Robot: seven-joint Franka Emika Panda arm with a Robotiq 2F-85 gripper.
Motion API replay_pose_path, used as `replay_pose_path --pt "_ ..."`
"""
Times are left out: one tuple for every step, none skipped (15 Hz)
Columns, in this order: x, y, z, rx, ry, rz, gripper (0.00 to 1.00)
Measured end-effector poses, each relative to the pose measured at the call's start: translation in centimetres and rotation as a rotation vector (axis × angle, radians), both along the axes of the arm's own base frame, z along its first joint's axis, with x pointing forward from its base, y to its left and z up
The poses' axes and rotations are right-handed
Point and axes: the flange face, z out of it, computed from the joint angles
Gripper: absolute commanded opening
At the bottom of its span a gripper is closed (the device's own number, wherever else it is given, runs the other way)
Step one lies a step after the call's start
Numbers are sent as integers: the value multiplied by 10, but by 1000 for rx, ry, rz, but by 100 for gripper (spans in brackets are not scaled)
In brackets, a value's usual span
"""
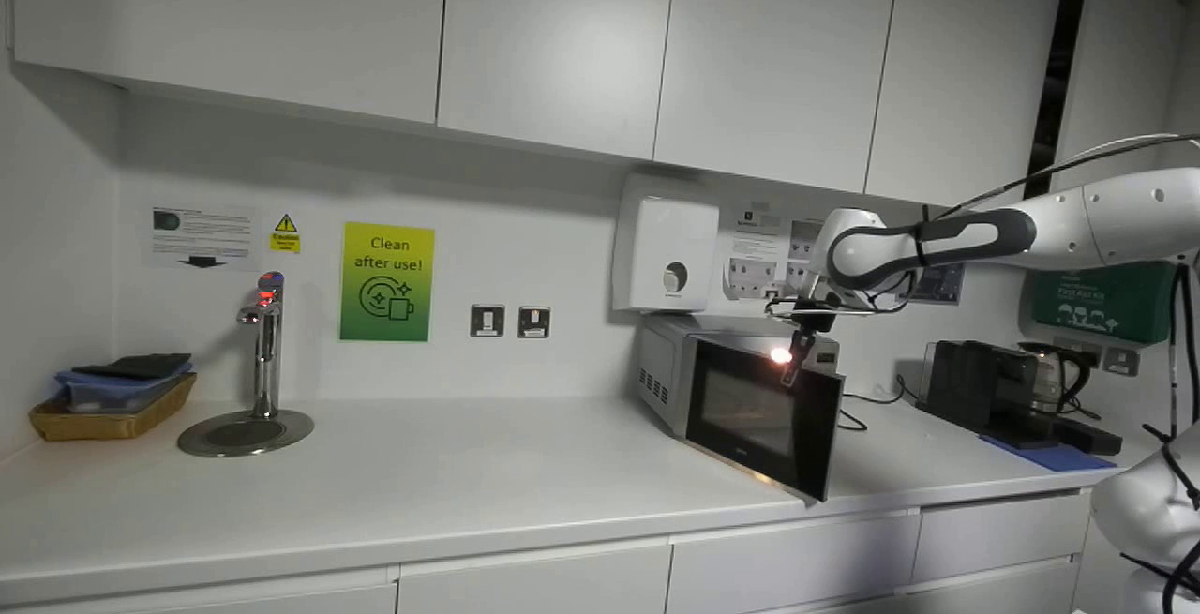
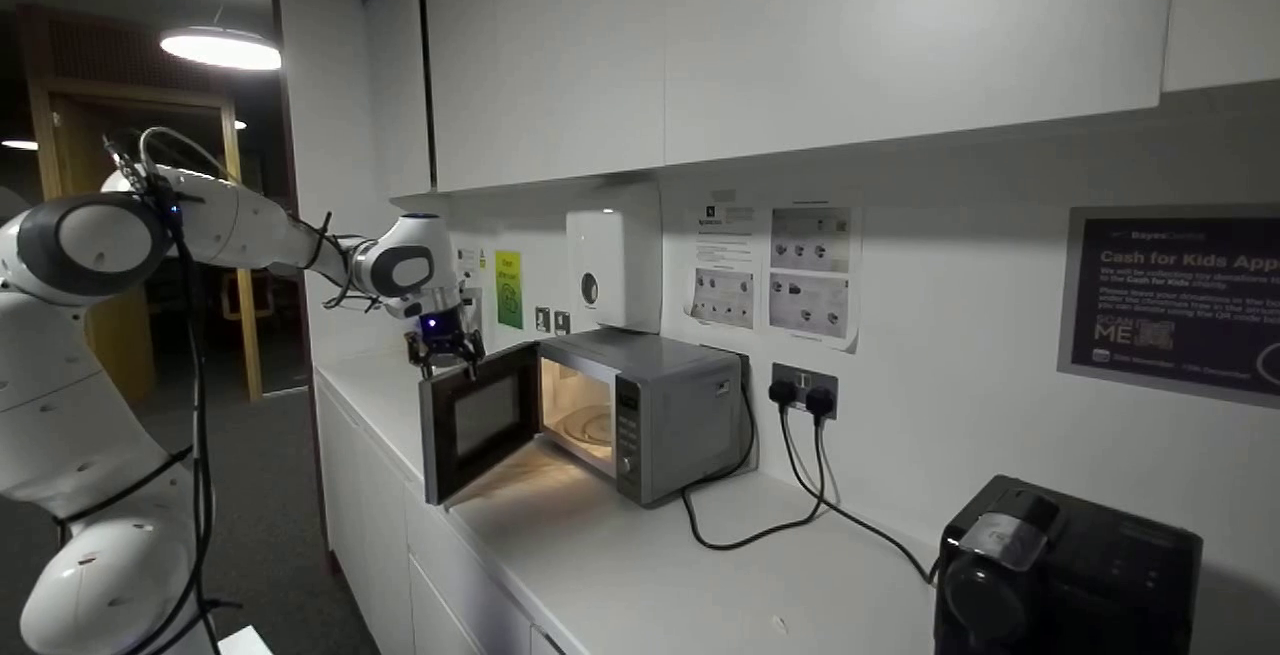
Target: Open the microwave door
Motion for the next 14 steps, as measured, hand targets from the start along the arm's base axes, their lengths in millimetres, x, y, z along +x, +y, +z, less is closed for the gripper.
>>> replay_pose_path --pt "1 4 0 -2 -1 6 100" --pt "2 8 1 -3 -2 10 100" --pt "3 11 1 -5 -3 15 100" --pt "3 14 1 -7 -4 20 100" --pt "4 17 0 -8 -4 24 100" --pt "6 20 0 -9 -3 29 100" --pt "7 22 0 -9 -3 32 100" --pt "8 24 0 -10 -2 36 100" --pt "9 27 -1 -11 -2 39 100" --pt "10 29 0 -12 -3 42 100" --pt "10 31 0 -12 -4 46 100" --pt "11 33 1 -12 -5 48 100" --pt "12 35 1 -10 -5 49 100" --pt "13 37 1 -5 -4 47 100"
